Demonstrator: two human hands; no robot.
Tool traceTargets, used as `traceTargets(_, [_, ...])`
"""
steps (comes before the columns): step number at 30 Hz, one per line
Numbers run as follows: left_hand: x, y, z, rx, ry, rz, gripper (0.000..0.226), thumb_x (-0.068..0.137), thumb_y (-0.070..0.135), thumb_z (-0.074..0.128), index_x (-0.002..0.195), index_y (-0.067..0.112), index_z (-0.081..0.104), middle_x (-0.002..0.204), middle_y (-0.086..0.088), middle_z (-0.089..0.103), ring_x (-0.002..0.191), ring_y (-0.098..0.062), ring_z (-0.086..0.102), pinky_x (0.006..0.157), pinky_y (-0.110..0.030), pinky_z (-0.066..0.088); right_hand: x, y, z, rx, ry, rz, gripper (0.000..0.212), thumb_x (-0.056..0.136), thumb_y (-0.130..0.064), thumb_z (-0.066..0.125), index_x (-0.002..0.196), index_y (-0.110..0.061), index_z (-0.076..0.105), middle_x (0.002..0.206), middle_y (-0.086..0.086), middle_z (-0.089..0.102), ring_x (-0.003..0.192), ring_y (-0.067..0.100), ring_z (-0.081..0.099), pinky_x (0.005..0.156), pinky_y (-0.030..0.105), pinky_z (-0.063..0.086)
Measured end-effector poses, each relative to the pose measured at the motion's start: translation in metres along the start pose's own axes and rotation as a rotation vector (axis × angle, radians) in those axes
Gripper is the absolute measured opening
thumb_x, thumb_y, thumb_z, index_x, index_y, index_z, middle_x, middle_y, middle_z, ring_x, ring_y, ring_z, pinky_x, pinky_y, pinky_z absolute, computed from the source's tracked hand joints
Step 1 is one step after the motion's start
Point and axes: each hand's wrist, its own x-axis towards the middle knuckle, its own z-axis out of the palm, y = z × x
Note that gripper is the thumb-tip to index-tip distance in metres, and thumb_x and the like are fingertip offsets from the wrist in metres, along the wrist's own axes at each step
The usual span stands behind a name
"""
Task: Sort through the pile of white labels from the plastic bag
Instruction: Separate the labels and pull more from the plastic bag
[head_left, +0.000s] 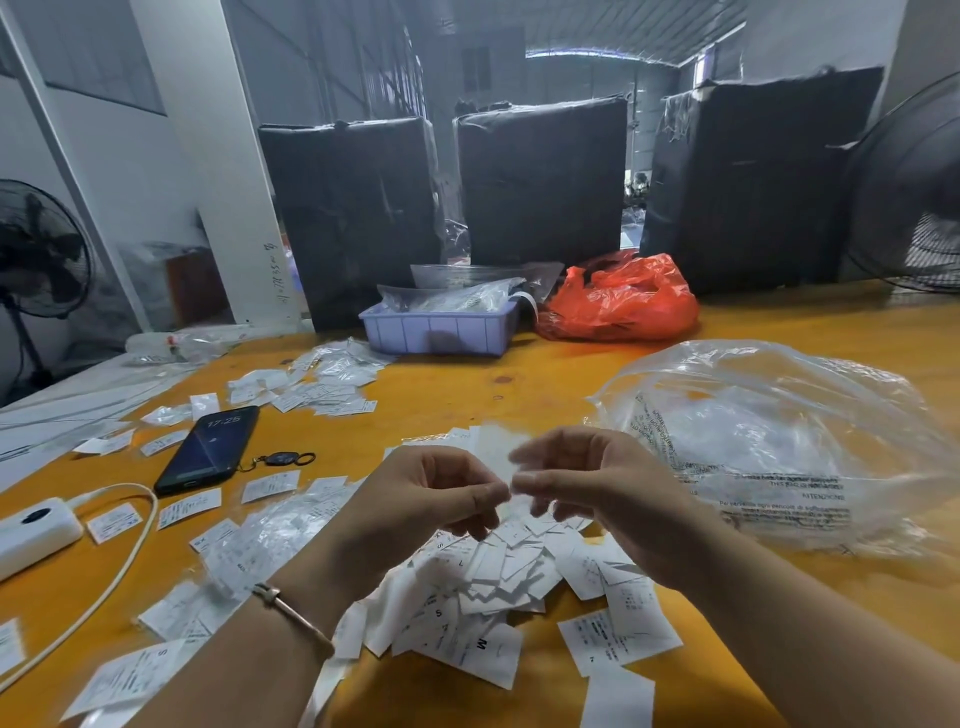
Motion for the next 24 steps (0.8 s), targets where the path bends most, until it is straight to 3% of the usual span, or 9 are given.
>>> traceTargets(4, [-0.001,0.000,0.000,0.062,-0.050,-0.019,0.020,0.072,0.031,0.078,0.076,0.011,0.075,0.068,-0.009,0.069,0.063,-0.016,0.064,0.062,-0.024,0.051,-0.001,0.000,0.001,-0.040,0.045,-0.045,0.018,0.084,-0.021,0.068,0.082,-0.003,0.071,0.075,0.008,0.072,0.062,0.014,0.062,0.060,0.022,0.046])
traceTargets(9, [0.000,-0.001,0.003,0.163,-0.014,0.018,0.034,0.077,0.045,0.072,0.084,0.013,0.075,0.079,-0.003,0.075,0.069,-0.010,0.067,0.061,-0.017,0.048,-0.003,0.001,0.005,-0.137,0.034,-0.102,0.015,0.085,-0.012,0.068,0.081,0.002,0.069,0.068,0.006,0.070,0.059,0.012,0.060,0.056,0.017,0.044])
traceTargets(15, [0.000,-0.002,0.002,0.098,0.038,0.050,0.025,0.075,0.029,0.074,0.087,0.006,0.075,0.075,-0.007,0.075,0.065,-0.013,0.067,0.059,-0.018,0.050,-0.002,0.002,0.005,-0.154,0.019,-0.084,0.016,0.082,-0.016,0.071,0.080,-0.001,0.070,0.070,0.008,0.071,0.059,0.012,0.060,0.055,0.018,0.046])
traceTargets(18, [0.002,-0.003,0.001,0.083,0.130,0.056,0.024,0.076,0.025,0.074,0.082,0.001,0.072,0.069,-0.008,0.072,0.061,-0.014,0.064,0.058,-0.019,0.049,0.001,0.003,-0.004,-0.178,0.131,-0.066,0.018,0.091,-0.019,0.062,0.082,-0.005,0.071,0.072,0.007,0.072,0.056,0.010,0.060,0.054,0.019,0.045])
traceTargets(21, [0.003,-0.006,-0.003,0.089,0.267,0.066,0.019,0.083,0.021,0.073,0.080,0.002,0.069,0.065,-0.005,0.070,0.058,-0.011,0.062,0.055,-0.016,0.047,0.006,0.006,-0.018,-0.441,0.354,-0.105,0.015,0.089,-0.017,0.065,0.076,-0.011,0.069,0.067,0.004,0.068,0.055,0.010,0.058,0.058,0.026,0.049])
traceTargets(24, [0.003,-0.007,-0.005,0.092,0.327,0.061,0.012,0.084,0.016,0.075,0.082,0.005,0.068,0.074,-0.006,0.075,0.065,-0.012,0.068,0.057,-0.015,0.049,0.008,0.006,-0.028,-0.674,0.233,0.017,0.013,0.078,-0.014,0.075,0.069,-0.017,0.067,0.062,-0.005,0.064,0.058,0.009,0.058,0.058,0.027,0.049])
